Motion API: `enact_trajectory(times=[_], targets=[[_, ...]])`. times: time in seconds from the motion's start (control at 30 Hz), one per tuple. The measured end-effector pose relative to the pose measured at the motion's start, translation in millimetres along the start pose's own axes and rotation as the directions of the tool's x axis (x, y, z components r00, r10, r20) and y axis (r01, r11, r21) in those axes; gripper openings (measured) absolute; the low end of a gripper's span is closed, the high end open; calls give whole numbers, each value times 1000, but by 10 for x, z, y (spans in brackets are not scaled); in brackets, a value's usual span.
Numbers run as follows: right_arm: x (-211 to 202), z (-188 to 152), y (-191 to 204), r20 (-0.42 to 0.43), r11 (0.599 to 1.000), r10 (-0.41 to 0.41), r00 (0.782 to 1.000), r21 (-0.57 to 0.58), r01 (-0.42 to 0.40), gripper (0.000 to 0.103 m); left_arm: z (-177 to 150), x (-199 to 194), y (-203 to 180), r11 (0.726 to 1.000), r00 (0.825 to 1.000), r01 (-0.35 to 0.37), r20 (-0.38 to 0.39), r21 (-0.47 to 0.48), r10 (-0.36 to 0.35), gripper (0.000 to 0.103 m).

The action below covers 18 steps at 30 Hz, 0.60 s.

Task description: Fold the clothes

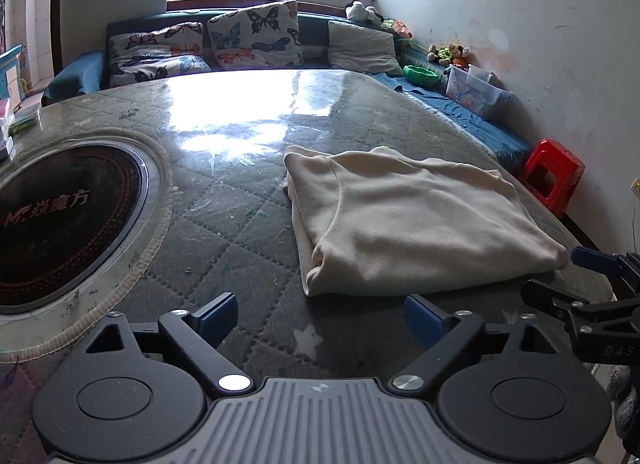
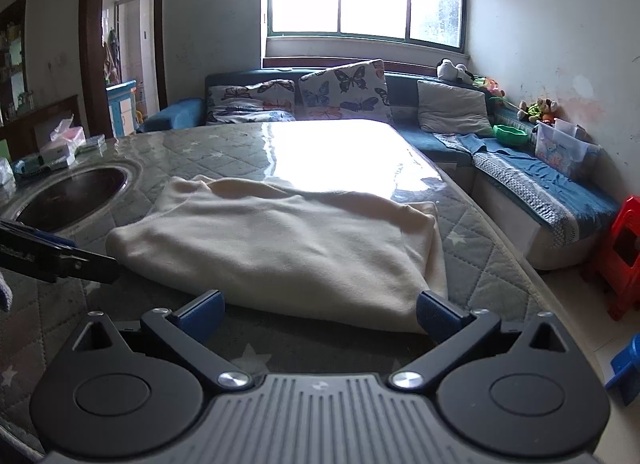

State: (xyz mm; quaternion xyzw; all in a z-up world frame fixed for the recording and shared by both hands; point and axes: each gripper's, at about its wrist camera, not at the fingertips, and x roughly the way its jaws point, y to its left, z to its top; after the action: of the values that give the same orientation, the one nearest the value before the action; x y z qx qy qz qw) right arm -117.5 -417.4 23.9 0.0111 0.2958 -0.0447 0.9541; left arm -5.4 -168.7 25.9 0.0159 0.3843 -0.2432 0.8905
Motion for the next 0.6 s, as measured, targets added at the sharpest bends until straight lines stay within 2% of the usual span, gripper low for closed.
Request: enact_trajectory(times=[0.13,0.6], targets=[[-6,-27,33,-13,1000,-20,1000,-1,20,103,-37,-48,-6,1000,1000,-8,11,7,8,103],[-38,-78,103,-22,997,-77,997,-7,77,103,-117,-89,5,1000,1000,-23,-15,-12,23,103]])
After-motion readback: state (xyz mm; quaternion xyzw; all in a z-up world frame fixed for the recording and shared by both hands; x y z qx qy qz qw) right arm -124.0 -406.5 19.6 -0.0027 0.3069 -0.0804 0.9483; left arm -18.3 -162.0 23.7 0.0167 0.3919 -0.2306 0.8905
